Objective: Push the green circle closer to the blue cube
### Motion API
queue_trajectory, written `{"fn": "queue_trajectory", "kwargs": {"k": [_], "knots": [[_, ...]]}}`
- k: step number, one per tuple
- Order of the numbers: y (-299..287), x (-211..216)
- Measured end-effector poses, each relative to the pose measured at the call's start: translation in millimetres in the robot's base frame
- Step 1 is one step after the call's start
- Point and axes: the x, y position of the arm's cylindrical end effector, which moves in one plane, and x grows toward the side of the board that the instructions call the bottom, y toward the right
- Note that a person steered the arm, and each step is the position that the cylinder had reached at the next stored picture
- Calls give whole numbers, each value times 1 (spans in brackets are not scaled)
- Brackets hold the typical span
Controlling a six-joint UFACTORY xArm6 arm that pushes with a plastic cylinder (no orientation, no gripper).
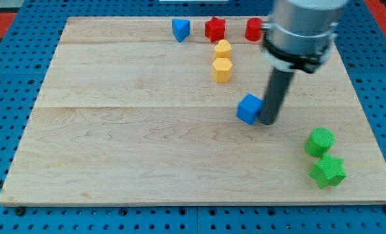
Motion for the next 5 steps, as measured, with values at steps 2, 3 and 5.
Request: {"fn": "queue_trajectory", "kwargs": {"k": [2, 3, 5], "knots": [[-87, -2], [-84, -1], [-59, 14]]}}
